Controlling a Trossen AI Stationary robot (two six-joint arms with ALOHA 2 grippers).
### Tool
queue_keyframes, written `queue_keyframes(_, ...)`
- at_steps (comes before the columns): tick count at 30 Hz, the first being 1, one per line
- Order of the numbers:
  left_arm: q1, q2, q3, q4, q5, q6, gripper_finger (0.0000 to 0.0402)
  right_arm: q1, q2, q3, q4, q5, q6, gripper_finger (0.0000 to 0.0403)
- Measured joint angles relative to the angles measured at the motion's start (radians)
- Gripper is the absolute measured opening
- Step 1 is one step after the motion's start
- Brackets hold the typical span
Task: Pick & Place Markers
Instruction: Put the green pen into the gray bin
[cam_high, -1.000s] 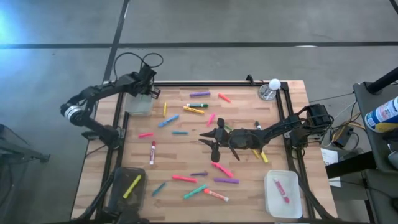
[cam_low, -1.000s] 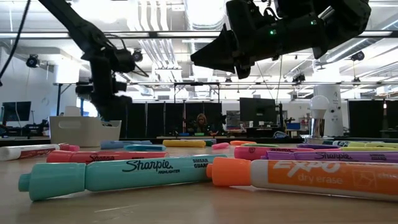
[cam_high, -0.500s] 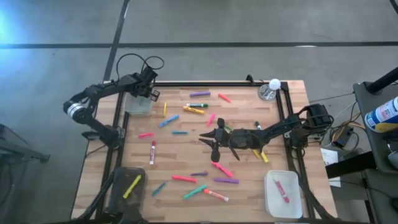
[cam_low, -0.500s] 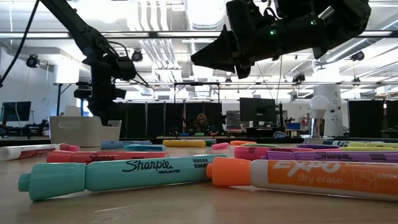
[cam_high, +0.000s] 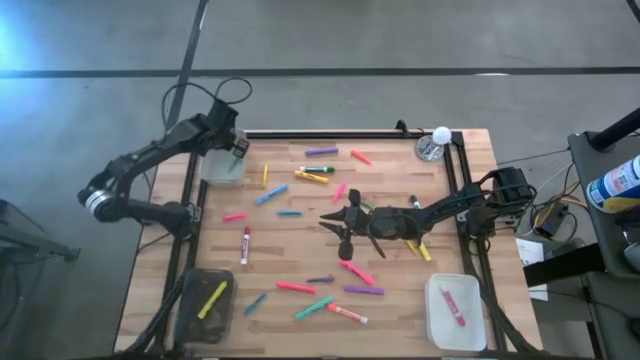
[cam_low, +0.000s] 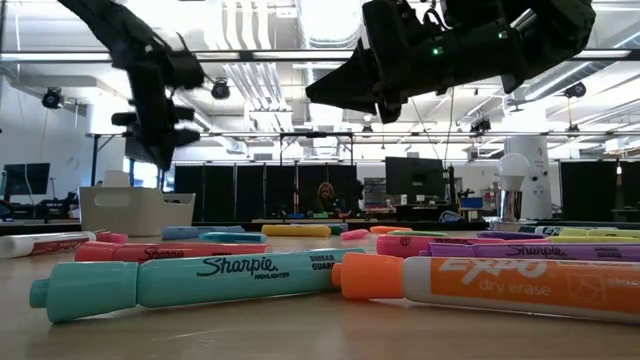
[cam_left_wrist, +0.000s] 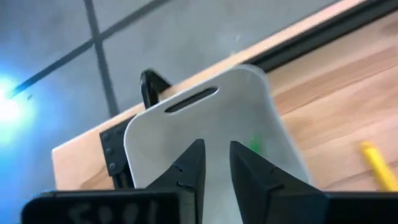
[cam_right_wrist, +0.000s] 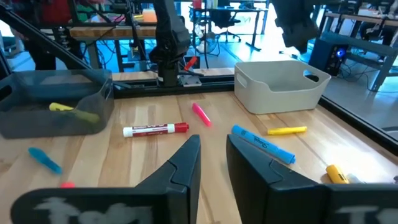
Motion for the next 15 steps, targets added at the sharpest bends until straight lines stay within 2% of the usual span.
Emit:
queue_keyframes(4, -0.035, -0.107, -0.031, 0.041, 0.043, -0.002, 0.0031, 0.000, 0.000, 0.018, 0.001, 0.000, 0.001, 0.0068)
queue_keyframes(8, -0.108, -0.214, -0.108, 0.158, 0.052, -0.008, 0.0004, 0.000, 0.000, 0.032, 0.000, 0.000, 0.004, 0.0068)
queue_keyframes(15, -0.260, -0.353, -0.339, 0.547, 0.145, -0.024, 0.0001, 0.000, 0.000, 0.048, -0.002, -0.002, 0.042, 0.0068)
